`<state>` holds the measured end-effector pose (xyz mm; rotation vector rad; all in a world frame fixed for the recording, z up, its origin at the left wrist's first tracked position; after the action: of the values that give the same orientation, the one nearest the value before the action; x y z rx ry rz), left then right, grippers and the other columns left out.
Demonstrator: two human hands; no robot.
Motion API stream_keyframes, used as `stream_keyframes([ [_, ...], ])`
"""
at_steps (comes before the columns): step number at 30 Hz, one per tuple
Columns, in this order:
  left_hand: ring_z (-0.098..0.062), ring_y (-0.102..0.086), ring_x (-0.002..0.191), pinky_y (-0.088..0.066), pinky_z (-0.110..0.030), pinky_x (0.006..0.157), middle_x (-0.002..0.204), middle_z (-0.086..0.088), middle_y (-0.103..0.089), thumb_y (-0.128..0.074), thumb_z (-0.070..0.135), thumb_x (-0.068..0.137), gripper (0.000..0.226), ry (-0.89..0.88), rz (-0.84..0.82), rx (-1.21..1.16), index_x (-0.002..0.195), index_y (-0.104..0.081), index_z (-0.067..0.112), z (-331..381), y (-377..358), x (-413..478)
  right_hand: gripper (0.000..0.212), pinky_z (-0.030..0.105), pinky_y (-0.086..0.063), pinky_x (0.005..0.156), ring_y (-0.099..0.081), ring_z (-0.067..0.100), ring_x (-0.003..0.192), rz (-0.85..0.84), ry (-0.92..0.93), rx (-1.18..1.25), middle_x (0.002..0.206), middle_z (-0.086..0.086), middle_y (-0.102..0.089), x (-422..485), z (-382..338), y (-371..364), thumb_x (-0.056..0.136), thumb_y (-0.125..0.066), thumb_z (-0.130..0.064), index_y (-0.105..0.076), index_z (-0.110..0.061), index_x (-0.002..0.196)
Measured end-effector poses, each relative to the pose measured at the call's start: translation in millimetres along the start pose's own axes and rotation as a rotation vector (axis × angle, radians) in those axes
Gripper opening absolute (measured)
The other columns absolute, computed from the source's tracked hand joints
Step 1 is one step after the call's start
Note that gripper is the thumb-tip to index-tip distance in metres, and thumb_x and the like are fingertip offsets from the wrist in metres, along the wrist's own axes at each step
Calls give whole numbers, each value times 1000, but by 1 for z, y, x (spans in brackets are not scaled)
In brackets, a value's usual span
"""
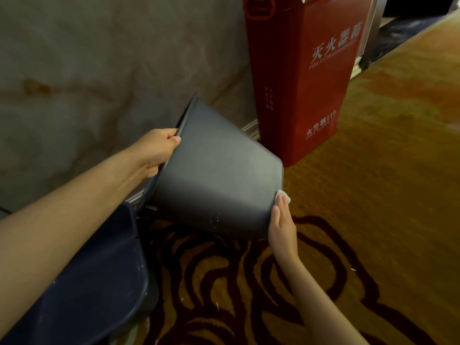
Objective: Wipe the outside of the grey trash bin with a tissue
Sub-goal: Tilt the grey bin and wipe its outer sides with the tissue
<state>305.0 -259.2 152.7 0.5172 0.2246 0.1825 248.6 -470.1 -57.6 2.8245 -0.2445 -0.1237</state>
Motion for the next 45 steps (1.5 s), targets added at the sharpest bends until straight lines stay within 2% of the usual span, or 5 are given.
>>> stream_keyframes([
  [12,-7,-57,78,-49,-15,65,108,-7,-59,-34,7,96,39,-57,25,15,132,-47,10,-9,10,-15,52,18,-6,113,2,-7,139,-96,365,-157,154,-15,-11,-55,-81,-44,96,-13,-45,-14,-29,145],
  [20,-8,-45,118,-36,-15,97,128,3,-47,-39,7,95,45,-189,-13,124,140,-34,5,-18,18,-35,48,21,-2,113,-5,6,142,93,110,-116,156,-3,-13,12,-48,-10,100,-23,-29,-17,-18,147],
  [29,-10,-51,109,-46,1,65,120,2,-52,-39,6,95,46,-120,-78,60,141,-33,6,-21,25,-38,46,23,-6,110,-14,12,142,133,102,-104,155,0,-22,69,-43,13,100,-22,-28,-24,-16,144],
  [40,-12,-60,82,-53,-15,67,94,-1,-63,-39,6,95,37,-81,-22,-26,130,-48,5,3,-1,-36,46,24,-5,113,-15,12,142,-16,139,-98,154,0,-23,20,-65,-20,100,-26,-27,-25,-17,145],
  [45,-25,-59,98,-48,-38,92,102,-11,-61,-44,8,92,29,-7,108,55,118,-57,0,6,2,-29,45,17,-8,110,-16,-1,137,-190,216,10,152,-6,-27,-19,-97,-19,100,-26,-31,-30,-21,143],
])
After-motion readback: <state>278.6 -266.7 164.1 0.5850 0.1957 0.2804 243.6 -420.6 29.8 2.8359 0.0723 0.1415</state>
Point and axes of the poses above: each hand's wrist, its own x-axis towards the middle knuckle, its own y-axis out of the back of the hand, z = x × y, the point moved 5 cm from there along x, towards the middle knuckle
